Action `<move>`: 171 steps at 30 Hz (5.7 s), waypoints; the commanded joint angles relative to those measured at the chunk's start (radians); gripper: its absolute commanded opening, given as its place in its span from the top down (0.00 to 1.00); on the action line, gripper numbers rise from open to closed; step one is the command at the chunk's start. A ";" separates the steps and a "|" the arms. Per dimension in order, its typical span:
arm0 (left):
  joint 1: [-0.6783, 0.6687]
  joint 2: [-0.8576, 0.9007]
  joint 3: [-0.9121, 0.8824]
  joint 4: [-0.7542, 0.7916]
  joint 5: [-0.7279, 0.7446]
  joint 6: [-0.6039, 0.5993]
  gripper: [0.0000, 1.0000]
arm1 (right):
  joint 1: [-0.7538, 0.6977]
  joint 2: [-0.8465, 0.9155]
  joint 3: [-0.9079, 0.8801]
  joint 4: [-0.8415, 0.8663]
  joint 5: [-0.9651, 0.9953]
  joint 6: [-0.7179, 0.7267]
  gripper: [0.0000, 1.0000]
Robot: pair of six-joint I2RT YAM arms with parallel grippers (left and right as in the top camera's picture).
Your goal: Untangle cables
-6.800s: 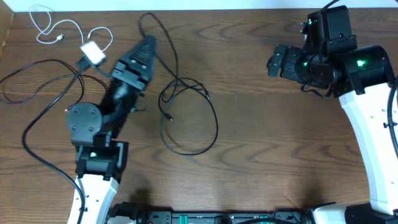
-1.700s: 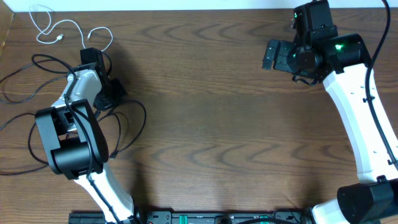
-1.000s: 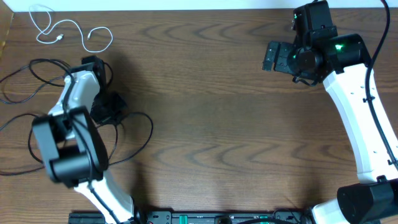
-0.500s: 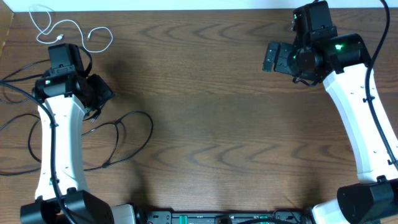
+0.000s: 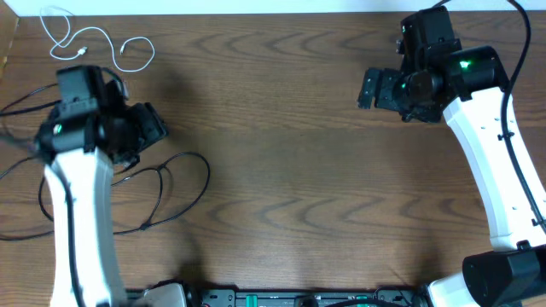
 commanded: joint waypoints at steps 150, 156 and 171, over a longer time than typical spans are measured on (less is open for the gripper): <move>0.002 -0.736 0.002 -0.232 0.068 0.045 0.02 | -0.220 -1.675 -1.752 1.210 0.078 -0.344 0.01; 0.002 -0.736 0.002 -0.232 0.068 0.045 0.02 | -0.204 -1.675 -1.752 1.205 0.074 -0.471 0.01; 0.002 -0.736 0.002 -0.232 0.068 0.045 0.02 | -0.192 -1.675 -1.752 1.204 0.074 -0.571 0.01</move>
